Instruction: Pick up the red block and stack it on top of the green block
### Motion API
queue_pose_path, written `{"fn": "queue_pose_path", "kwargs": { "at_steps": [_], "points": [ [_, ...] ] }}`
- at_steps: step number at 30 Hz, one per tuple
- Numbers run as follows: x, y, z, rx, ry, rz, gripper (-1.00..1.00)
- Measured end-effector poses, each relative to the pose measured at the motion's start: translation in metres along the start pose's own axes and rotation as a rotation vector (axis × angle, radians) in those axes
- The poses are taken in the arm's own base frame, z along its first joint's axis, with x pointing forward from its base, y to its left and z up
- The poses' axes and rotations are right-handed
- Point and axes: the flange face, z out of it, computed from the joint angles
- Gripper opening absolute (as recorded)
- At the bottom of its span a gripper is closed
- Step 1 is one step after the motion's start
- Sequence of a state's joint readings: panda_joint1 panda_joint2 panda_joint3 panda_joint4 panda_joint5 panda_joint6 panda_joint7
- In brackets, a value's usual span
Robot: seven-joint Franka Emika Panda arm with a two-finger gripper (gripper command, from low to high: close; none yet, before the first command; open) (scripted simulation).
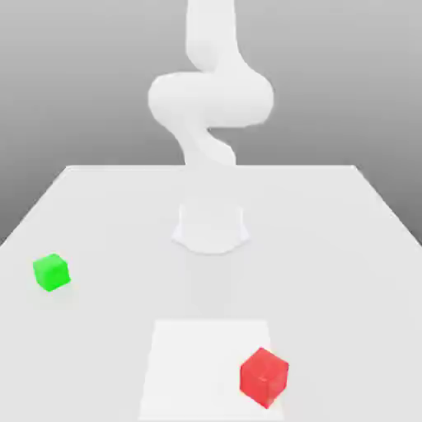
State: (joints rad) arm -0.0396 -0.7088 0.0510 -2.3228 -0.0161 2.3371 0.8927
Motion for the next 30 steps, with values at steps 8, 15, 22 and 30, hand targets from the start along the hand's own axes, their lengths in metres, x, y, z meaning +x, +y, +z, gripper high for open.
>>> {"fn": "queue_pose_path", "kwargs": {
  "at_steps": [8, 15, 22, 30],
  "points": [
    [-0.047, 0.013, 0.166, -0.245, -0.083, 0.191, 0.00],
    [-0.110, 0.059, 0.285, -0.433, -0.166, 0.359, 0.00],
    [-0.194, 0.117, 0.367, -0.604, -0.269, 0.535, 0.00],
    [-0.254, 0.169, 0.434, -0.666, -0.310, 0.608, -1.00]
  ]
}}
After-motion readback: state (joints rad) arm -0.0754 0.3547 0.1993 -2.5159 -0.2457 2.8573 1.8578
